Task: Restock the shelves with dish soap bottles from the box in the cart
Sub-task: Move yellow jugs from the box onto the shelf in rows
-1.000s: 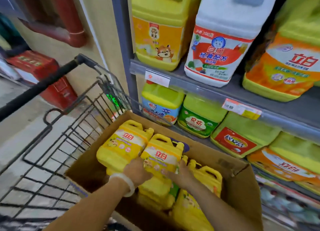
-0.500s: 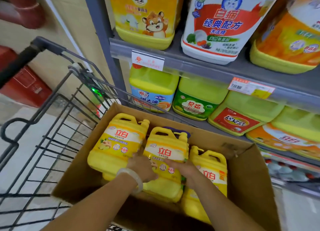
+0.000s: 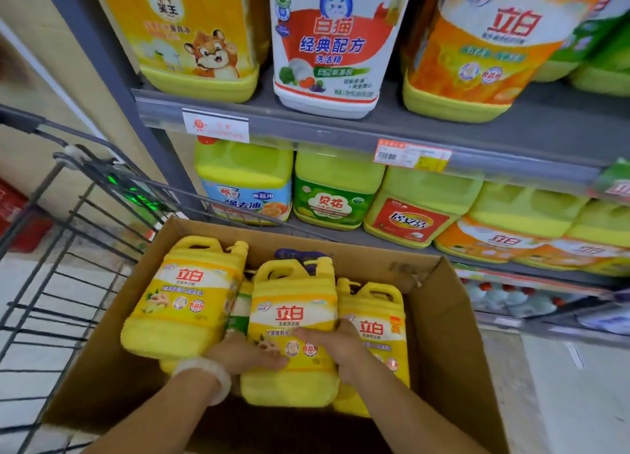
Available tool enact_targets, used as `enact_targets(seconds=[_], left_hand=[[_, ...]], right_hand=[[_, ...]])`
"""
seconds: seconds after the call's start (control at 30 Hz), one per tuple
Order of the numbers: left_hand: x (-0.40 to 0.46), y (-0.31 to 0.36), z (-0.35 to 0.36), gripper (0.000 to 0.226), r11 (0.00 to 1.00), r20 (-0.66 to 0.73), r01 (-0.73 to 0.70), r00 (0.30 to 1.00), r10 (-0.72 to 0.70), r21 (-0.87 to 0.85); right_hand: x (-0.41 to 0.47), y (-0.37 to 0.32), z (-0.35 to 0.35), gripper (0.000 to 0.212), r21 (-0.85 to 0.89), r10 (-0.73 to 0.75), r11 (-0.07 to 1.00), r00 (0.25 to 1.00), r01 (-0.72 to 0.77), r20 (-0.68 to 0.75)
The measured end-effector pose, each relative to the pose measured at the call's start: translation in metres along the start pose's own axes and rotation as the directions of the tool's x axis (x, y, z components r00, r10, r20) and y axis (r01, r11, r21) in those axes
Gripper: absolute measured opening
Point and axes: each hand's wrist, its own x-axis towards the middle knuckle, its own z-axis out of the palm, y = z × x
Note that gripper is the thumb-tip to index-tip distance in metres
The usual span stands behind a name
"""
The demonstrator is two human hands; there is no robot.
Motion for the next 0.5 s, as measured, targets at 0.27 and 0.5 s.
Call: enact_targets(seconds=[0.27, 0.5], left_hand=[[-0.057, 0.039, 0.043, 0.097, 0.928, -0.047, -0.306, 0.952, 0.303, -0.213], [-0.145, 0.119, 0.158, 0.076, 0.81, -0.167, -0.586, 0.797, 0.58, 0.015]], right_hand=[[-0.065, -0.026, -0.078, 0.067, 0.011, -0.309, 0.951, 0.95, 0.309, 0.043], [-0.14, -0.04, -0.219, 0.084, -0.024, -0.537, 0.844, 0.843, 0.537, -0.027]])
